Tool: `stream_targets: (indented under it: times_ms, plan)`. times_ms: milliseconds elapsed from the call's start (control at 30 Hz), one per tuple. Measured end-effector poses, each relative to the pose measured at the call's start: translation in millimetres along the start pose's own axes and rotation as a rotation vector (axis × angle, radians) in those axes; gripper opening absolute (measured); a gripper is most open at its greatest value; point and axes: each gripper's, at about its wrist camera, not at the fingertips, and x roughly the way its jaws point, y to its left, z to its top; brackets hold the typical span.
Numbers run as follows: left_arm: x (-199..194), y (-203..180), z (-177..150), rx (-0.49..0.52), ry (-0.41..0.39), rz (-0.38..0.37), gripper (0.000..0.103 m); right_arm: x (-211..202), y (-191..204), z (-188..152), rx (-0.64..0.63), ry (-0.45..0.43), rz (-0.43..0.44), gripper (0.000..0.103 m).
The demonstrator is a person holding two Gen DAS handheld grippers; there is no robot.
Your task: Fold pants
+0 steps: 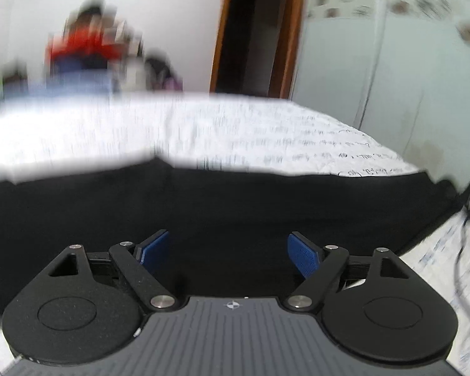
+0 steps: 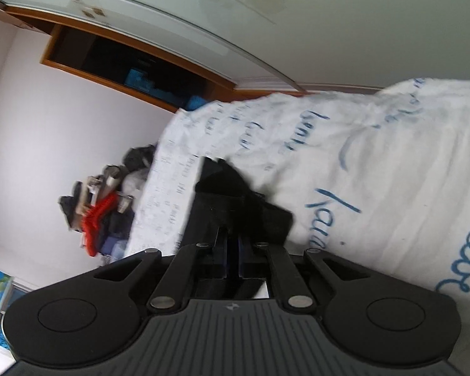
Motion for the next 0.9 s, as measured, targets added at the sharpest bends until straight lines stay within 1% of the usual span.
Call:
stream_targets:
  times_ms: [67,133,167,233,267,367,433,500,567,633,733,767,800,833,900]
  plan:
    - [-11.8,-22.2,-0.7,0.138,-0.052,0.027,0.086,-5.0,8.8,2.4,-0.001,-0.019,0.05,0.006]
    - [-14.7,-44.3,-5.8,0.258,-0.067,0.037,0.087,-4.4,18.8,7.4,0.003,-0.019,0.097,0.006]
    - [-14.1,-55.1,-9.4,0.315,-0.071,0.031,0.087,-3.1,23.4,9.3,-0.005,-0.016,0.106,0.006]
    - [-10.8,-75.4,-16.3,0.426,-0.072,0.018,0.083,1.5,30.6,13.4,-0.017,-0.009,0.117,0.006]
    - [-8.9,-83.5,-17.9,0.466,-0.067,0.003,0.082,4.0,34.0,15.3,-0.013,-0.006,0.126,0.006]
    - [-2.3,-100.2,-18.1,0.532,-0.059,-0.046,0.082,10.3,40.3,21.7,0.023,-0.001,0.173,0.006]
    - [4.8,-108.5,-15.3,0.566,-0.066,-0.049,0.081,13.1,50.1,25.5,0.011,0.001,0.195,0.006]
    - [15.2,-115.9,-13.0,0.596,-0.058,-0.04,0.071,15.1,61.3,27.9,-0.002,0.005,0.215,0.006]
    - [26.9,-123.8,-10.1,0.623,-0.014,-0.053,0.066,15.6,69.5,29.9,-0.015,0.011,0.23,0.006]
    - [34.3,-127.6,-8.0,0.639,0.016,-0.071,0.066,17.0,74.5,30.8,-0.024,0.015,0.241,0.006]
    - [39.5,-135.1,-10.7,0.695,0.021,-0.062,0.063,16.5,77.0,31.9,-0.029,0.018,0.248,0.006]
    - [41.4,-136.4,-11.5,0.708,0.023,-0.051,0.056,16.5,77.3,32.5,-0.03,0.018,0.25,0.006]
    - [43.4,-136.7,-10.8,0.718,0.033,-0.044,0.047,16.4,77.6,32.8,-0.031,0.019,0.248,0.006]
    - [45.2,-136.1,-9.1,0.72,0.037,-0.038,0.041,16.2,77.6,33.2,-0.031,0.02,0.246,0.006]
    - [47.4,-131.5,-1.6,0.701,0.034,-0.022,0.014,16.1,76.4,35.4,-0.028,0.02,0.252,0.006]
